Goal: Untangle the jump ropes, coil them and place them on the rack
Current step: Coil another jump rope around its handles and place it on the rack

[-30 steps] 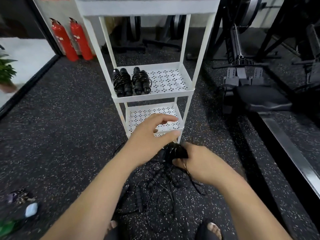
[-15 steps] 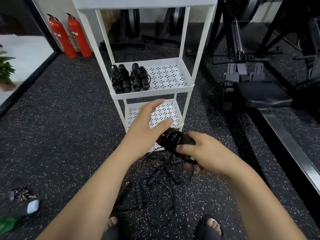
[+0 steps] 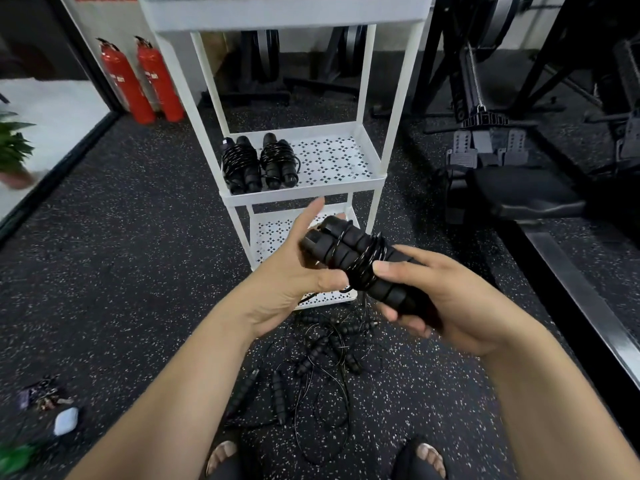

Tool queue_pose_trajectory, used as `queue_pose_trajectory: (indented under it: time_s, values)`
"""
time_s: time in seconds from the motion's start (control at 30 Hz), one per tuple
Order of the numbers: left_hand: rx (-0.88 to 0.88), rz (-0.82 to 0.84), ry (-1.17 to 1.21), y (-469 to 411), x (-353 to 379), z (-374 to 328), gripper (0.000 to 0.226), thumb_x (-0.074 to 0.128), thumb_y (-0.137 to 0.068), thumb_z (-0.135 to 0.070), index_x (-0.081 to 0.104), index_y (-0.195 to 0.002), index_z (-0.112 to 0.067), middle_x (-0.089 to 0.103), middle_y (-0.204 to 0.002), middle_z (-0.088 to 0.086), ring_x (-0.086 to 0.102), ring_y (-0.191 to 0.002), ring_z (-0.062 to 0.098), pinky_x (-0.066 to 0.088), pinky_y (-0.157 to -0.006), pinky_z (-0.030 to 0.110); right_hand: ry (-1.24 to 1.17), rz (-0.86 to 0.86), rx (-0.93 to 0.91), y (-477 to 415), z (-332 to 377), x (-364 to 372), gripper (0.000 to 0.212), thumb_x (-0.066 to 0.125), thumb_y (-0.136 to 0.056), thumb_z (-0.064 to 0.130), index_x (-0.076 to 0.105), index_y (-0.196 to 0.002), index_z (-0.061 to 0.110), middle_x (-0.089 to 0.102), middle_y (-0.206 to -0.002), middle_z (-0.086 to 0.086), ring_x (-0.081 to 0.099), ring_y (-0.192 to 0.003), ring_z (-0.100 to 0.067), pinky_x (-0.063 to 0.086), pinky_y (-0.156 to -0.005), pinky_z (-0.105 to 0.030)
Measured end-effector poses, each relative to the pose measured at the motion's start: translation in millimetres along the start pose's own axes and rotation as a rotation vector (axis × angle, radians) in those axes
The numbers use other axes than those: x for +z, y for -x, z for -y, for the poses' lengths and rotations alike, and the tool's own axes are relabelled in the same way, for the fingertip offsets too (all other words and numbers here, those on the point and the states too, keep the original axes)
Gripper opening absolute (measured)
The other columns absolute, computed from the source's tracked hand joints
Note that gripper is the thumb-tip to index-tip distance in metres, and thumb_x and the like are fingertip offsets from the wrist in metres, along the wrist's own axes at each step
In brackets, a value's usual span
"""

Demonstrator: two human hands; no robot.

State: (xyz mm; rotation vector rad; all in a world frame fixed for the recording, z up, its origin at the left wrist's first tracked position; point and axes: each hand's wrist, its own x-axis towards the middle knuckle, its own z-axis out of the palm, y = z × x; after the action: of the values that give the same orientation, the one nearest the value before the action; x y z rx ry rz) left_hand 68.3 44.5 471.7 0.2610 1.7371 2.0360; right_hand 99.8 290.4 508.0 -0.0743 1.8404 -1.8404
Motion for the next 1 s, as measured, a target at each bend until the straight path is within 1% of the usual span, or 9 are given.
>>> queue_pose_trajectory:
  time_s: [0.1,0.2,0.3,0.47,0.63,0.73,0.8,0.9,1.0]
  values:
    - [0.017,0.047,-0.069,0,5,-2,0.105,0.095,-0.073,-0.009,0.043,-0.160,-0.034,0.063,-0.151,0.008,0.055,-0.144,0.025,0.033,-0.126,0.052,-0.024,0.043,0.000,1,1,1,0.036,0.071,-0.101,0.038,0.065,-0.120,0.008,0.062,-0.078,-0.021,0.042,-0.052,-0.022,0.032,-0.043,-0.026]
    - [0.029,0.048,-0.083,2,7,-5,0.065,0.083,-0.082,-0.002,0.065,-0.140,-0.026,0.067,-0.142,0.017,0.060,-0.138,0.030,0.044,-0.117,0.045,-0.020,0.056,-0.008,1,1,3,0.049,0.077,-0.097,0.044,0.064,-0.126,0.007,0.067,-0.082,-0.022,0.047,-0.067,-0.034,0.041,-0.048,-0.030]
    - [0.030,0.073,-0.123,3,5,-3,0.060,0.080,-0.083,0.000,0.059,-0.140,-0.003,0.067,-0.137,0.024,0.062,-0.134,0.037,0.048,-0.116,0.048,0.013,0.076,0.004,3,1,5,0.051,0.078,-0.097,0.047,0.064,-0.133,0.014,0.071,-0.086,-0.023,0.058,-0.069,-0.031,0.049,-0.056,-0.033]
    - [0.014,0.105,-0.208,5,9,-3,0.050,0.081,-0.087,-0.001,0.067,-0.134,-0.007,0.075,-0.125,0.016,0.069,-0.121,0.031,0.054,-0.108,0.043,0.029,0.026,0.033,5,7,8,0.044,0.078,-0.091,0.040,0.072,-0.128,0.018,0.080,-0.103,-0.020,0.074,-0.083,-0.030,0.057,-0.061,-0.030]
    - [-0.059,0.106,-0.194,5,18,3,0.058,0.080,-0.086,-0.014,0.065,-0.141,-0.026,0.076,-0.129,0.005,0.067,-0.129,0.020,0.047,-0.115,0.043,-0.004,-0.047,0.020,3,11,11,0.047,0.084,-0.085,0.040,0.076,-0.121,0.010,0.081,-0.106,-0.019,0.073,-0.078,-0.028,0.054,-0.052,-0.027]
    - [-0.085,0.193,-0.218,3,24,2,0.047,0.082,-0.085,-0.003,0.070,-0.129,-0.016,0.077,-0.106,0.005,0.070,-0.107,0.017,0.053,-0.105,0.040,-0.036,-0.091,-0.017,2,9,16,0.047,0.084,-0.083,0.040,0.078,-0.116,0.007,0.079,-0.097,-0.022,0.069,-0.071,-0.026,0.050,-0.048,-0.027]
    - [-0.077,0.192,-0.244,1,25,2,0.049,0.084,-0.084,0.003,0.069,-0.129,-0.010,0.073,-0.105,0.009,0.066,-0.101,0.018,0.054,-0.103,0.044,-0.031,-0.107,-0.030,1,9,16,0.046,0.082,-0.085,0.039,0.077,-0.116,0.005,0.078,-0.095,-0.024,0.069,-0.071,-0.026,0.049,-0.048,-0.027]
    - [-0.053,0.125,-0.306,-2,19,5,0.070,0.085,-0.079,0.002,0.066,-0.136,-0.034,0.076,-0.111,0.004,0.066,-0.110,0.022,0.052,-0.108,0.046,-0.058,-0.083,-0.014,2,10,13,0.044,0.079,-0.090,0.037,0.076,-0.115,0.002,0.077,-0.093,-0.027,0.066,-0.071,-0.028,0.049,-0.049,-0.027]
    - [-0.014,0.073,-0.367,-3,17,5,0.109,0.083,-0.076,0.014,0.039,-0.161,-0.038,0.077,-0.123,-0.011,0.066,-0.126,0.019,0.054,-0.106,0.036,-0.055,0.008,0.019,5,13,13,0.039,0.076,-0.092,0.037,0.077,-0.112,0.004,0.075,-0.094,-0.029,0.064,-0.068,-0.026,0.048,-0.046,-0.025]
